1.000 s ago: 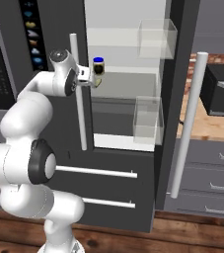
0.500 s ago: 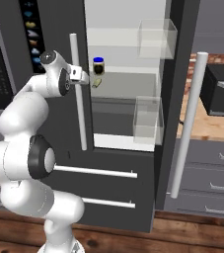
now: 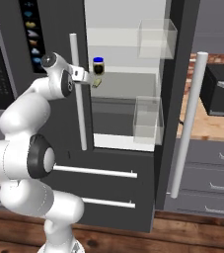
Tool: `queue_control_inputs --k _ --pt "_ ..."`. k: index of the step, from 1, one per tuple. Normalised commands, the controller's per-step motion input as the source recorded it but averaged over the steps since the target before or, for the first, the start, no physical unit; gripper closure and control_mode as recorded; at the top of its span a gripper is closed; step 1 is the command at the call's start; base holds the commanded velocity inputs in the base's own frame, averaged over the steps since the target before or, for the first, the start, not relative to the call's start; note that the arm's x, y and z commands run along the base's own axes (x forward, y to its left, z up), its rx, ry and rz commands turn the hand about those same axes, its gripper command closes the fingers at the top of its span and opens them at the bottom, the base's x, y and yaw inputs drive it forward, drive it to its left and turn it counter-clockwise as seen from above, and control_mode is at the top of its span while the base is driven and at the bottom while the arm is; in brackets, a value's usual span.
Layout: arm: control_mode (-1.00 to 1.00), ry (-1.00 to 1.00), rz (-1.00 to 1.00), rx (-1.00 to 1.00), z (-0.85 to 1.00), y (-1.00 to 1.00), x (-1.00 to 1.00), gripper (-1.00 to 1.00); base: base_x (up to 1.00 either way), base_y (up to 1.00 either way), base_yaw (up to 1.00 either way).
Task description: Retrieve the butter from the fridge and place it on a plate on the dining table. Then retrieve the butter knife by the fridge and place it near the plate.
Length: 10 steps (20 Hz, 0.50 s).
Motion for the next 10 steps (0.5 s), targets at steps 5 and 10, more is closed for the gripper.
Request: queue_control_inputs --k 5,10 --pt "-1.00 -0.03 0.00 0.00 0.00 -0.09 0.09 -1.00 0.00 0.00 0.00" --pt "-1.00 -0.01 0.00 0.00 0.00 0.00 0.36 -1.00 0.00 0.00 0.00"
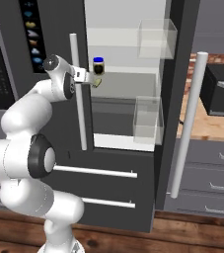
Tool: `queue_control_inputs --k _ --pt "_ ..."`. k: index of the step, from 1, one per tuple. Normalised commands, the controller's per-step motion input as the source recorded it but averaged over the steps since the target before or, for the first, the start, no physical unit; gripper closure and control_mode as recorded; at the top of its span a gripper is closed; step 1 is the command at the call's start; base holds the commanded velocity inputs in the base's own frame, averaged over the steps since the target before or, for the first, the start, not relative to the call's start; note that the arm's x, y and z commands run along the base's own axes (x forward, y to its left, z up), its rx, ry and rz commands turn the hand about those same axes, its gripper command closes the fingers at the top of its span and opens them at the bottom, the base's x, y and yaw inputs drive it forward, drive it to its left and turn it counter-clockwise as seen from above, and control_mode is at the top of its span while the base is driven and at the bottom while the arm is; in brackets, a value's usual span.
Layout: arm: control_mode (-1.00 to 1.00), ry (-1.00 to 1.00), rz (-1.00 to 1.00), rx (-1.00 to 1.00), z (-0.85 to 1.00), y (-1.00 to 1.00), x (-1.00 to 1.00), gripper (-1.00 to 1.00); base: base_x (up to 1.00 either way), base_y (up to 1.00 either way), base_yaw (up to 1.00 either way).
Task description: Retrieve the butter from the fridge and place it on a plate on the dining table. Then retrieve the butter knife by the fridge and place it near the plate.
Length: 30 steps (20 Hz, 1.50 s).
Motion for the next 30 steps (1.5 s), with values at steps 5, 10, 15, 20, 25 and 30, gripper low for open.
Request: queue_control_inputs --k 5,10,15,20,25,30 --pt "-1.00 -0.01 0.01 0.00 0.00 0.00 0.34 -1.00 0.00 0.00 0.00" --pt "-1.00 0.00 0.01 0.00 0.00 0.00 0.12 1.00 0.00 0.00 0.00" --pt "-1.00 0.00 0.00 0.00 0.00 0.00 0.00 1.00 0.00 0.00 0.00" --pt "-1.00 0.00 0.00 0.00 0.00 0.03 -0.26 1.00 0.00 0.00 0.00" --pt "-1.00 0.00 -0.01 -0.04 0.01 0.18 -0.71 1.00 0.00 0.00 0.00" --pt "-1.00 0.00 -0.04 0.00 0.11 0.14 -0.94 1.00 0.00 0.00 0.00"
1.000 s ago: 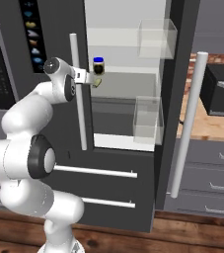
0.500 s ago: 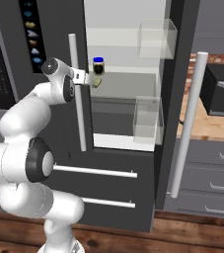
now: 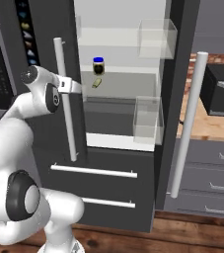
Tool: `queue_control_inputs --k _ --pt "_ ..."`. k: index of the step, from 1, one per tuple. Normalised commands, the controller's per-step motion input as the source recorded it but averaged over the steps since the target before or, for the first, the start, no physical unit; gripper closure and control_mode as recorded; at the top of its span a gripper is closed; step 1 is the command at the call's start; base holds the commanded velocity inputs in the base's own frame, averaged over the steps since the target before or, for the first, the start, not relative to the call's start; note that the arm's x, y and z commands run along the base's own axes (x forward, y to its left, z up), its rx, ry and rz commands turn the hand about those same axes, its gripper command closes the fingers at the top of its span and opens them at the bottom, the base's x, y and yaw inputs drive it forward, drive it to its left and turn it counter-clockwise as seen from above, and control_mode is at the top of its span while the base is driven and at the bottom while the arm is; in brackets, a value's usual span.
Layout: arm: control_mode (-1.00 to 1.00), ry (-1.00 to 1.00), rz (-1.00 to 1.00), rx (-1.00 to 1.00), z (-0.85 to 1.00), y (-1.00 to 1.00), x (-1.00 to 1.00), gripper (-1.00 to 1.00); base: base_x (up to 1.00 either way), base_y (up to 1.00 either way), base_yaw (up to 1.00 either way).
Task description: Retrieve the butter from the fridge and place it on a plate on the dining table. Then retrieve the butter knife by the fridge and place it near the plate.
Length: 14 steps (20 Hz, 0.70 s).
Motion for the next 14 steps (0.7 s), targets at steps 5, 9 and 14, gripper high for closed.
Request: queue_control_inputs --k 5,9,14 --pt "-1.00 0.00 -0.11 -0.02 0.10 0.27 -0.99 1.00 0.00 0.00 0.00" --pt "-1.00 0.00 -0.23 -0.07 0.08 0.48 -0.97 1.00 0.00 0.00 0.00" --pt "-1.00 0.02 -0.30 -0.07 0.08 0.56 -0.90 1.00 0.00 0.00 0.00"
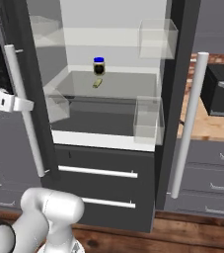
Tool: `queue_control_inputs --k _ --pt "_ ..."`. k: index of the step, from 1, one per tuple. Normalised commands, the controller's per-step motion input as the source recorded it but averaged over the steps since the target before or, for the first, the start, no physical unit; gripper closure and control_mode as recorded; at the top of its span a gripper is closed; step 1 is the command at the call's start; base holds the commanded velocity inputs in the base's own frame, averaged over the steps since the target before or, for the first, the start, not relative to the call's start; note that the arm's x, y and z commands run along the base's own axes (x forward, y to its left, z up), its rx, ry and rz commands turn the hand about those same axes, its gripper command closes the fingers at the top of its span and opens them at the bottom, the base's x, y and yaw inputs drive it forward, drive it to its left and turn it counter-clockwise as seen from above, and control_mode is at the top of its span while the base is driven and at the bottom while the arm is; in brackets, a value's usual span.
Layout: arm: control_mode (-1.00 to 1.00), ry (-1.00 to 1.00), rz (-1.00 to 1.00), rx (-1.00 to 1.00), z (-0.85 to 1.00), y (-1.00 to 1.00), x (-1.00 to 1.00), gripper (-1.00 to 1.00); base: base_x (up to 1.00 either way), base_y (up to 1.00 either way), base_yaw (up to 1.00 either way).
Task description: Retrieve the butter from the fridge and place it on a plate on the dining table. Then retrieve the butter knife by the fridge and place it near the plate.
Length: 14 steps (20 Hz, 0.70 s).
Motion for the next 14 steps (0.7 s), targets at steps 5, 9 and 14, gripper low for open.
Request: queue_control_inputs --k 5,9,14 --pt "-1.00 0.02 -0.30 -0.07 0.02 0.51 -0.53 1.00 0.00 0.00 0.00" --pt "-1.00 0.01 -0.26 -0.06 0.00 0.50 -0.06 1.00 0.00 0.00 0.00" --pt "-1.00 0.01 -0.14 -0.10 0.00 0.52 0.00 -1.00 0.00 0.00 0.00"
